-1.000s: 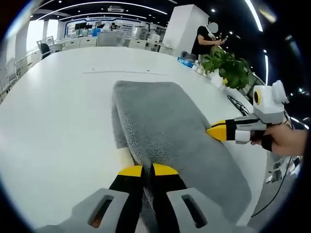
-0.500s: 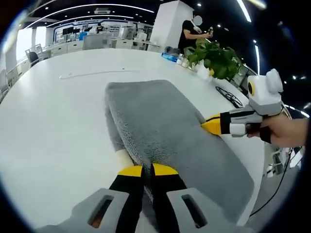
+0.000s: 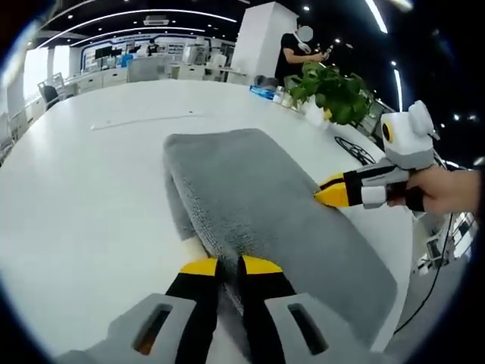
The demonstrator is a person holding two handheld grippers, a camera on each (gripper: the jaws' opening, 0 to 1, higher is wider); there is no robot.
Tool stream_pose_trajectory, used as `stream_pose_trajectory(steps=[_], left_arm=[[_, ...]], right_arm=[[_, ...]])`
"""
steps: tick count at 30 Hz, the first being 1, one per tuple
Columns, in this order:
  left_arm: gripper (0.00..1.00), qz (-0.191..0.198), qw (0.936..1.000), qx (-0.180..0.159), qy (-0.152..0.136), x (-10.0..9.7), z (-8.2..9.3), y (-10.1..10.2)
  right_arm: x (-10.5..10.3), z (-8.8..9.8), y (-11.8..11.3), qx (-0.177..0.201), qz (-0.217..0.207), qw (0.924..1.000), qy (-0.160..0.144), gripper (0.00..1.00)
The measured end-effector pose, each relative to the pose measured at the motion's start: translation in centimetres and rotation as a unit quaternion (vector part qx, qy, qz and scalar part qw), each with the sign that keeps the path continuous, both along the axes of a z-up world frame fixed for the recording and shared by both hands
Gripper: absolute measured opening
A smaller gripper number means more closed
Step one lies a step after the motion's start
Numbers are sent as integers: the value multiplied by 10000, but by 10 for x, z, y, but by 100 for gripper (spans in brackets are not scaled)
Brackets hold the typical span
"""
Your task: Fold the towel on the table until its edges align and the towel forms a compact rectangular stack.
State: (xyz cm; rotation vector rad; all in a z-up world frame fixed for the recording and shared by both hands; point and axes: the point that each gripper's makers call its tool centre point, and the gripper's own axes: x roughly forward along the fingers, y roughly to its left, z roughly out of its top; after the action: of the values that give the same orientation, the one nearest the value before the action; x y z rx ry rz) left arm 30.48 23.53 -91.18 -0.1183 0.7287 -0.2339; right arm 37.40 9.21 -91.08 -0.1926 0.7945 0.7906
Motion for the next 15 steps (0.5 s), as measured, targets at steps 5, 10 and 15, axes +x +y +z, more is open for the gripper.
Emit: stream_pose_trajectory(steps=[5, 10, 15], left_arm=[[23, -181, 9998, 38, -84, -10, 18, -1], [30, -513, 9982, 267, -134, -22, 31, -5], [34, -1189, 9906, 661, -164, -41, 36, -19]], right_arm=[[-7, 9, 2, -11, 317, 9995, -63, 19], [-19, 24, 6, -50, 820, 9964, -219, 24], [-37, 36, 9, -85, 1262, 9914, -325, 28]])
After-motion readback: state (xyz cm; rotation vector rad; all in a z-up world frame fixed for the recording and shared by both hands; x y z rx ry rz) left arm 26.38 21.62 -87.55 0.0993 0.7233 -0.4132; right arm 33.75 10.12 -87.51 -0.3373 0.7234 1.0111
